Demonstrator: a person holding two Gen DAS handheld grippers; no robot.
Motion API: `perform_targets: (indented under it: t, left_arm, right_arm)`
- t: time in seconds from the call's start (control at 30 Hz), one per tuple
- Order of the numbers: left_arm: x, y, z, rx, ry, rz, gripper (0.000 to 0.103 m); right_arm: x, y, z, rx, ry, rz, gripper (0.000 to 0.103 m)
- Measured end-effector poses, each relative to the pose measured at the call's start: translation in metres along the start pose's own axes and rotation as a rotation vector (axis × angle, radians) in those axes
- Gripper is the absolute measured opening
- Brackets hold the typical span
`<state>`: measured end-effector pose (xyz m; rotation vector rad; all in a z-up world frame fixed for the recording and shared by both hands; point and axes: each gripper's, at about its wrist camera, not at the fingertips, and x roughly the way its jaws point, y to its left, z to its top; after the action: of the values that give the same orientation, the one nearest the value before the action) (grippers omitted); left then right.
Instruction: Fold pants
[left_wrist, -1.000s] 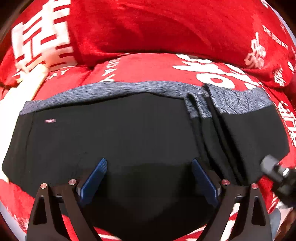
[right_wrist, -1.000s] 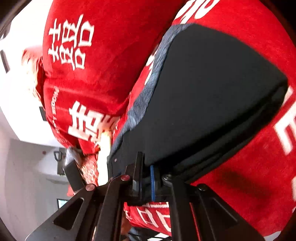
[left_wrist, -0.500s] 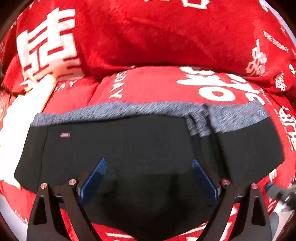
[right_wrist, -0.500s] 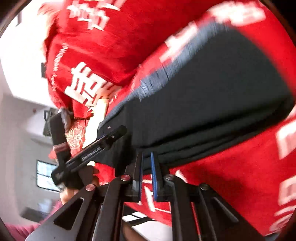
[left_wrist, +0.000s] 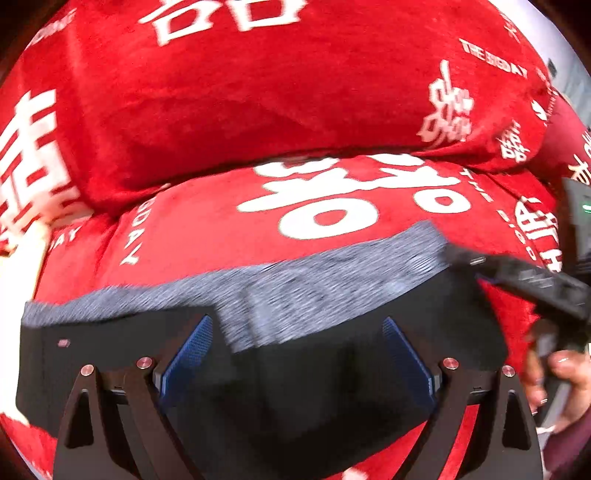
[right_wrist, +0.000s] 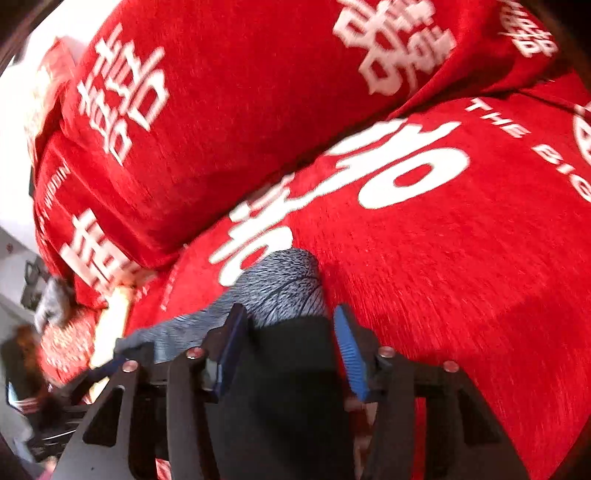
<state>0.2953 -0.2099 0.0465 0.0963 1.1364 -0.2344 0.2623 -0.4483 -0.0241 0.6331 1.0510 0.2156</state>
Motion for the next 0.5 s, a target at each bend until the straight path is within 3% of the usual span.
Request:
perform_targets:
  t: [0.07,0.23,0.27,0.5]
  left_arm:
    - [0.01,-0.009,0.002,0.034,0.013,0.022,0.094]
    - [0.04,-0.003,-0.023,0.053,0.104,0.066,0.095]
    - [0.039,0.001,-0.027,0.043,0.091,0.065,0.1]
    - [0.018,0.028,-0.048,-0.033,0.102,0.05,0.1]
  right_arm:
    - [0.01,0.007,-0.001,-0.006,0.014,-0.043,0.047]
    - [0.012,0.044,-0.02,-0.21,-0.01,-0.183,0.047]
    - [0.013,0.047,-0.021,-0.225,-0.016,-0.201,0.048]
    - [0.001,0.071,-0.038,-0.296,-0.037,-0.308,0.054]
